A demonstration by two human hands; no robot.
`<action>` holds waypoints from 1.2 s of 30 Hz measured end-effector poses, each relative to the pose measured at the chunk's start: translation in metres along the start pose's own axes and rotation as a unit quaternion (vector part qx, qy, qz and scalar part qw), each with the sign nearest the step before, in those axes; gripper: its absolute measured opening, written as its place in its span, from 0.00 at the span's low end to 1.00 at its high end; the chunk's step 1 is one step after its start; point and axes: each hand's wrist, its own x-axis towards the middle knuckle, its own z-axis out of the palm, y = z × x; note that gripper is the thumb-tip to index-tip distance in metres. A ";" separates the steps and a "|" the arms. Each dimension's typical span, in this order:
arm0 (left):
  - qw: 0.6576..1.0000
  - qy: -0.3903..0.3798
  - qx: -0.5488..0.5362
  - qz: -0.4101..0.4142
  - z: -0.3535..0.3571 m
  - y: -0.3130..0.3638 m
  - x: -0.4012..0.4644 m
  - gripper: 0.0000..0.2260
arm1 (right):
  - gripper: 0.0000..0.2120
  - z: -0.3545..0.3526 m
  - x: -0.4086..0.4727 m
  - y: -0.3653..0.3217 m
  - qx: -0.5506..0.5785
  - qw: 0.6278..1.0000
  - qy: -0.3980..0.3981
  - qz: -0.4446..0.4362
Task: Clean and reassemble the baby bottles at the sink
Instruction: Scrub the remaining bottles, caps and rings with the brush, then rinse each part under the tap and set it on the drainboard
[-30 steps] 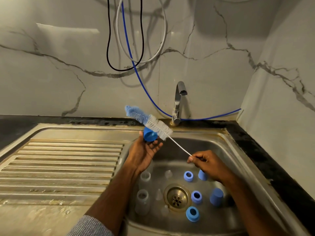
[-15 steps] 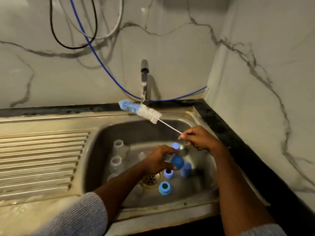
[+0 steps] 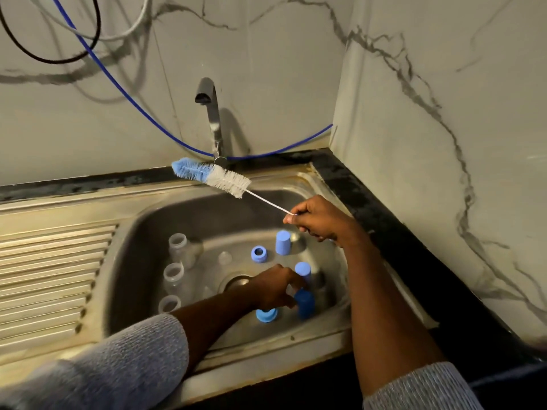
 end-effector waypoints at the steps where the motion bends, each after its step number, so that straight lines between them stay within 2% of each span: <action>1: 1.000 -0.002 0.016 0.007 0.003 0.000 0.000 0.21 | 0.08 0.001 0.000 0.001 -0.001 1.000 -0.001 -0.002; 4: 0.999 -0.009 0.047 0.021 0.007 -0.001 -0.001 0.22 | 0.06 0.003 0.002 0.001 -0.009 1.000 -0.004 -0.006; 8: 1.000 0.014 0.018 0.001 -0.006 -0.001 -0.006 0.24 | 0.03 0.004 0.004 0.002 0.010 1.000 -0.011 -0.011; 13: 0.991 0.129 -0.010 -0.035 -0.047 -0.002 -0.034 0.12 | 0.02 0.012 0.005 0.002 -0.015 0.999 0.014 -0.045; 20: 0.927 0.351 -0.056 -0.118 -0.107 -0.039 -0.100 0.03 | 0.04 0.036 0.006 0.006 -0.034 0.986 0.110 -0.123; 23: 0.891 0.419 -0.096 -0.144 -0.122 -0.057 -0.120 0.02 | 0.05 0.045 0.015 -0.009 -0.101 0.976 0.143 -0.131; 26: 0.867 0.452 -0.134 -0.160 -0.137 -0.073 -0.132 0.01 | 0.07 0.060 0.036 -0.032 -0.192 0.959 0.183 -0.097; 28: 0.859 0.462 -0.148 -0.164 -0.147 -0.084 -0.138 0.02 | 0.08 0.069 0.056 -0.052 -0.212 0.951 0.202 -0.096; 30: 0.849 0.479 -0.138 -0.178 -0.157 -0.098 -0.142 0.01 | 0.07 0.077 0.078 -0.072 -0.202 0.949 0.209 -0.122; 33: 0.829 0.511 -0.129 -0.185 -0.166 -0.116 -0.140 0.01 | 0.06 0.088 0.109 -0.092 -0.168 0.957 0.180 -0.153; 35: 0.831 0.511 -0.117 -0.184 -0.168 -0.123 -0.136 0.01 | 0.04 0.096 0.128 -0.097 -0.152 0.964 0.170 -0.136; 36: 0.834 0.508 -0.116 -0.181 -0.168 -0.126 -0.135 0.02 | 0.07 0.099 0.135 -0.097 -0.145 0.967 0.166 -0.127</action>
